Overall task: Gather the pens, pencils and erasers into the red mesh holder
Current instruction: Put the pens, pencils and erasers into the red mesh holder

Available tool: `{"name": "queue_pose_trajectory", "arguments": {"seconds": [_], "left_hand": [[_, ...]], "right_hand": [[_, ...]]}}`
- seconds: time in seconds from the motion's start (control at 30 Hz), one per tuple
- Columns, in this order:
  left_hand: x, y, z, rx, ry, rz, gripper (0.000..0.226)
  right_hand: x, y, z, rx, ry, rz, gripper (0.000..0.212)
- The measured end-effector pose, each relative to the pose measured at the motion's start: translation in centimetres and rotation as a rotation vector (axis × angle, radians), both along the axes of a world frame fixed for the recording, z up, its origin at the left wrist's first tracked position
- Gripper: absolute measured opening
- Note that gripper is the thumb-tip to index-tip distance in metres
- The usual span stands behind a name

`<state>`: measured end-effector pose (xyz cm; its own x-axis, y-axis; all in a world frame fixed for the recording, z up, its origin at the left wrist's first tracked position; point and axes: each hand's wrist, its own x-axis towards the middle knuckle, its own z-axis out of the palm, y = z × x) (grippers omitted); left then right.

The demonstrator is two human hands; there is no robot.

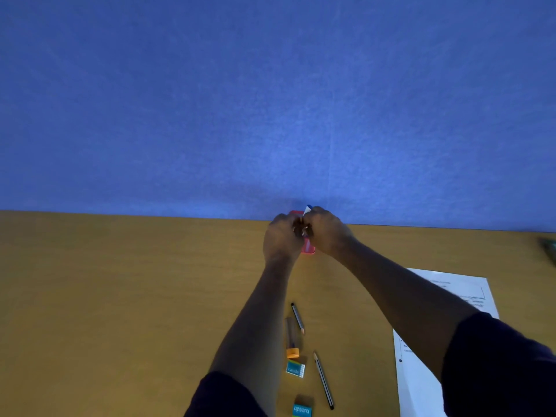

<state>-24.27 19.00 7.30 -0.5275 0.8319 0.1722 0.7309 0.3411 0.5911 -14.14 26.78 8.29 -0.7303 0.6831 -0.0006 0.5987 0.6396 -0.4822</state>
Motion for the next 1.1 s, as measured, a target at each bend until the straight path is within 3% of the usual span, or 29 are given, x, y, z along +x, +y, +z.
{"name": "queue_pose_trajectory", "arguments": {"seconds": [0.33, 0.47, 0.6, 0.67, 0.77, 0.83, 0.93, 1.0, 1.1], "left_hand": [[-0.7, 0.2, -1.2, -0.202, 0.138, -0.005, 0.025], [-0.3, -0.1, -1.1, -0.114, 0.062, -0.052, 0.021], [0.0, -1.3, -0.9, 0.1, 0.007, -0.008, 0.016], [-0.1, -2.6, -1.5, 0.122, 0.026, 0.017, 0.02], [-1.0, -5.1, -3.5, -0.09, 0.032, 0.025, 0.028], [-2.2, -6.4, -4.8, -0.42, 0.022, -0.002, 0.034], [-3.2, -8.1, -6.2, -0.86, -0.022, -0.154, 0.059], [-3.5, -9.2, -6.6, -0.948, -0.088, -0.167, 0.061], [-3.9, -10.3, -6.8, -0.957, -0.201, -0.165, 0.044]], "right_hand": [[1.0, -0.8, -1.6, 0.034, 0.179, -0.01, 0.015], [1.6, -1.6, -2.9, 0.121, 0.226, -0.085, 0.025], [2.7, -3.6, -4.0, 0.173, 0.397, -0.066, 0.009], [3.4, -4.9, -5.2, 0.123, 0.322, 0.005, 0.004], [3.7, -6.9, -7.0, -0.083, -0.118, 0.051, 0.018], [3.7, -8.0, -7.6, -0.187, -0.283, 0.036, 0.028], [3.5, -9.3, -8.2, -0.224, -0.337, 0.033, 0.035], [3.2, -10.0, -8.5, -0.23, -0.355, 0.029, 0.039], [2.5, -10.5, -8.5, -0.238, -0.403, 0.033, 0.037]]}}
